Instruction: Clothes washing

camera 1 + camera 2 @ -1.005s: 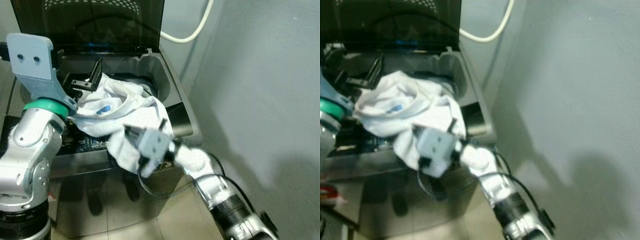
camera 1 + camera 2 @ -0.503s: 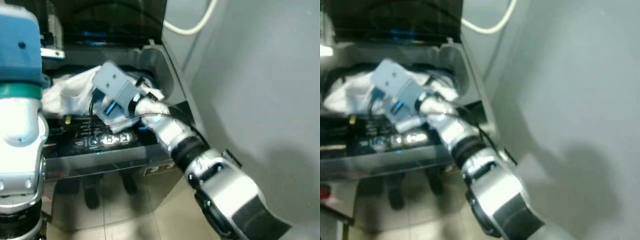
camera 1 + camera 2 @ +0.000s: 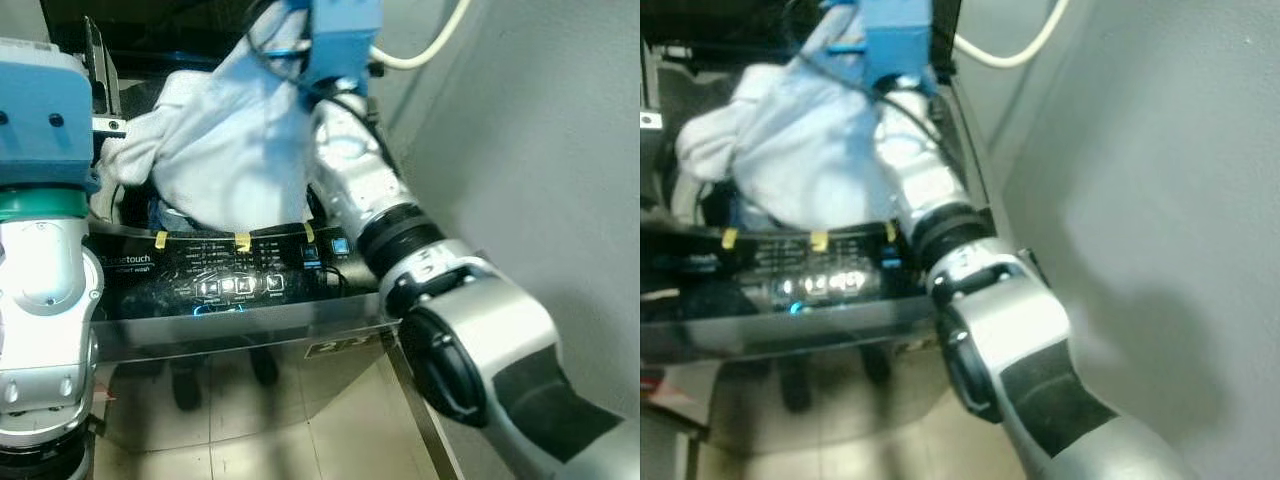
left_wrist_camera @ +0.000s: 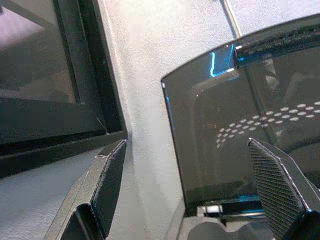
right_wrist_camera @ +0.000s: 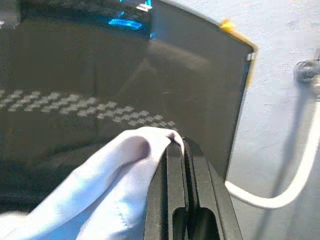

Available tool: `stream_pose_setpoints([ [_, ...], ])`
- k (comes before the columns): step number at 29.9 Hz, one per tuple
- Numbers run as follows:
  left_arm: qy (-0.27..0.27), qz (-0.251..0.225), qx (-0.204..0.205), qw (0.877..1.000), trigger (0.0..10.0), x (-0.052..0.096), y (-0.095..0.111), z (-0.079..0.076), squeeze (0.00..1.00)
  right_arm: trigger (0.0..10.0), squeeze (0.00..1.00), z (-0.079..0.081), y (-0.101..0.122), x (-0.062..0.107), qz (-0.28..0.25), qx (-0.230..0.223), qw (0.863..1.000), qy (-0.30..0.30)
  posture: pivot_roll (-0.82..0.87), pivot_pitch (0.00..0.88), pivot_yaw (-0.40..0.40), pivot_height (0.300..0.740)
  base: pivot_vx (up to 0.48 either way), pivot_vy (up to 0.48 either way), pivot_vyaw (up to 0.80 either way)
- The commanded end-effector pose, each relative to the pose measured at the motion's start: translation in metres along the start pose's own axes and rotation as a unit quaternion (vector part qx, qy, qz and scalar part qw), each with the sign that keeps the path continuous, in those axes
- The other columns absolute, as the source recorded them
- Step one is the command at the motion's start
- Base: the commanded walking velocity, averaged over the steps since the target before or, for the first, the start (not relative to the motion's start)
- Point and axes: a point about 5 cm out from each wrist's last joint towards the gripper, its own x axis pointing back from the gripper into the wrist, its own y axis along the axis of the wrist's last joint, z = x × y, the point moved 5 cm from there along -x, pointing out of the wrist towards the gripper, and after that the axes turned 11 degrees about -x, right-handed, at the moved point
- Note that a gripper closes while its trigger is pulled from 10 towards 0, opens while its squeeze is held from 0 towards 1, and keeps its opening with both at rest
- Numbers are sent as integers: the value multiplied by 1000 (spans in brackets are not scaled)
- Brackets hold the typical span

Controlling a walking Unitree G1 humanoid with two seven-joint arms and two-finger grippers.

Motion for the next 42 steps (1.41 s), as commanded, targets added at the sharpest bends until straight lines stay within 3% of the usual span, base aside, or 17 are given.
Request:
stream_pose_setpoints([
  [1, -23, -7, 14, 1000, 10000, 3, 3, -15, 0, 10000, 0, 58, -73, 40, 152, 99, 962, 205, 244, 146, -115, 724, 0, 0, 0],
  [3, -28, -8, 17, 999, 10000, 3, 3, -18, 0, 10000, 0, 71, -104, 66, 206, 138, 930, 271, 239, 144, -111, 724, 0, 0, 0],
  [5, -29, -9, 17, 999, 10000, 3, 3, -19, 0, 10000, 0, 75, -115, 78, 223, 148, 917, 297, 235, 142, -104, 724, 0, 0, 0],
  [12, -35, -5, 21, 999, 10000, 4, 1, -22, 0, 10000, 0, 71, -121, 84, 230, 140, 911, 313, 230, 137, -101, 724, 0, 0, 0],
  [13, -36, -5, 21, 999, 10000, 4, 1, -23, 0, 10000, 816, 67, -115, 78, 224, 118, 919, 301, 229, 136, -101, 724, 0, 0, 0],
  [14, -37, -5, 22, 999, 10000, 5, 1, -24, 0, 10000, 1000, 63, -108, 71, 218, 88, 929, 287, 230, 134, -100, 724, 0, 0, 0],
  [20, -39, -5, 23, 999, 10000, 5, 0, -26, 0, 10000, 1000, 45, -72, 41, 175, -53, 954, 236, 228, 133, -96, 724, 0, 0, 0],
  [21, -40, -4, 23, 999, 10000, 5, 0, -26, 0, 10000, 784, 42, -63, 37, 161, -87, 955, 234, 226, 132, -93, 724, 0, 0, 0],
  [22, -40, -4, 23, 999, 10000, 5, 0, -26, 0, 10000, 784, 42, -63, 37, 161, -87, 955, 234, 226, 132, -93, 724, 0, 0, 0],
  [23, -41, -4, 24, 999, 10000, 5, 0, -26, 0, 10000, 0, 36, -52, 31, 147, -148, 950, 232, 226, 132, -90, 724, 0, 0, 0],
  [30, -44, -6, 26, 999, 10000, 3, 0, -27, 0, 10000, 0, 12, -42, 31, 122, -201, 939, 250, 225, 126, -78, 724, 0, 0, 0],
  [32, -53, -5, 27, 998, 10000, 4, -1, -30, 0, 10000, 0, -11, -35, 32, 86, -203, 947, 233, 221, 124, -73, 724, 0, 0, 0],
  [35, -55, -5, 27, 998, 10000, 5, -2, -31, 0, 10000, 0, -17, -33, 32, 78, -204, 949, 228, 221, 124, -73, 724, 0, 0, 0],
  [37, -74, 19, 59, 995, 10000, 8, -7, -39, 0, 10000, 0, -41, -34, 39, 57, -199, 959, 194, 221, 119, -63, 724, 0, 0, 0],
  [38, -113, 50, 115, 986, 10000, 13, -12, -52, 0, 10000, 0, -61, -35, 47, 39, -175, 971, 158, 219, 111, -53, 724, 0, 0, 0],
  [39, -113, 50, 115, 986, 10000, 13, -12, -52, 0, 10000, 0, -61, -35, 47, 39, -175, 971, 158, 219, 111, -53, 724, 0, 0, 0],
  [42, -235, 57, 212, 947, 10000, 27, -3, -86, 0, 10000, 0, -115, -33, 76, -8, -136, 990, 33, 209, 96, -39, 724, 0, 0, 0],
])
